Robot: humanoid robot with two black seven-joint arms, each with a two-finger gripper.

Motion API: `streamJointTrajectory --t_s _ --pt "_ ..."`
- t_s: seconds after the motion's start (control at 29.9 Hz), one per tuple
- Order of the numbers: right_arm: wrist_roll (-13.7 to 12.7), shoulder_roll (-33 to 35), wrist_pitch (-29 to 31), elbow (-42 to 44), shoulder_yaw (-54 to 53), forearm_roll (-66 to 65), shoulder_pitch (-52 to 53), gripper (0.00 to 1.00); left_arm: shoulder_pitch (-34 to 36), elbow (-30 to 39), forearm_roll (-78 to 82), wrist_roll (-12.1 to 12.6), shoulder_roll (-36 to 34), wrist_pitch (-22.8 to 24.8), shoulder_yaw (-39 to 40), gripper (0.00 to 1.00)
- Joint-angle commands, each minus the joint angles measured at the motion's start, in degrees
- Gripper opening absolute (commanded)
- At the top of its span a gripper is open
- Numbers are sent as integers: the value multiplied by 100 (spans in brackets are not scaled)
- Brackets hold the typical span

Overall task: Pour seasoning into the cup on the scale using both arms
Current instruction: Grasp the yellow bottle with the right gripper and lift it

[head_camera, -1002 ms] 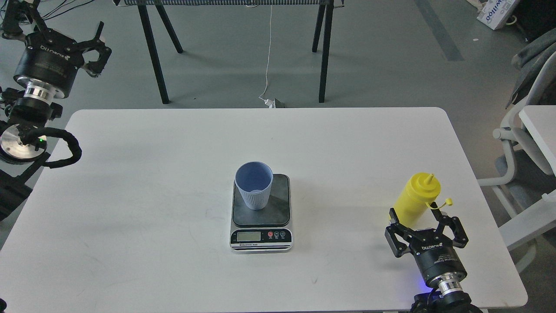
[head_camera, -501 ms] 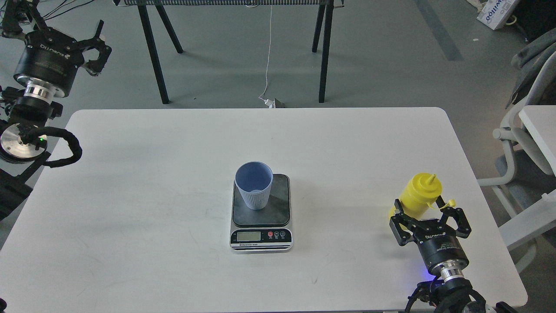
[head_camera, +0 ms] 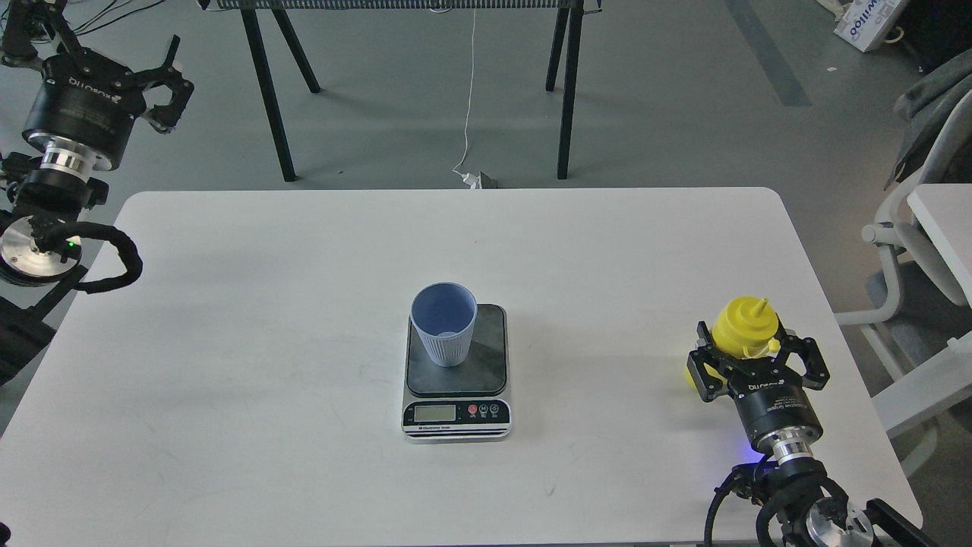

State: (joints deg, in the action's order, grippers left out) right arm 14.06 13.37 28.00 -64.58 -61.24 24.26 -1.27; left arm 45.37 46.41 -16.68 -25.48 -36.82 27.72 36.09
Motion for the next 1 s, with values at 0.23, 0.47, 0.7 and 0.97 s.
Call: streamJointTrajectory --t_s 0.23,0.47,0.7,0.97 --pt "-9 -9 0 104 16 0 48 95 -1 0 7 17 0 5 56 100" --pt "-18 -9 0 113 25 17 66 73 7 0 7 8 -9 14 65 100" --pt "-26 -9 0 218 104 8 145 47 7 0 7 8 -44 5 56 100" --pt "-9 78 0 -45 95 -53 609 44 7 9 7 -1 -44 -4 65 100"
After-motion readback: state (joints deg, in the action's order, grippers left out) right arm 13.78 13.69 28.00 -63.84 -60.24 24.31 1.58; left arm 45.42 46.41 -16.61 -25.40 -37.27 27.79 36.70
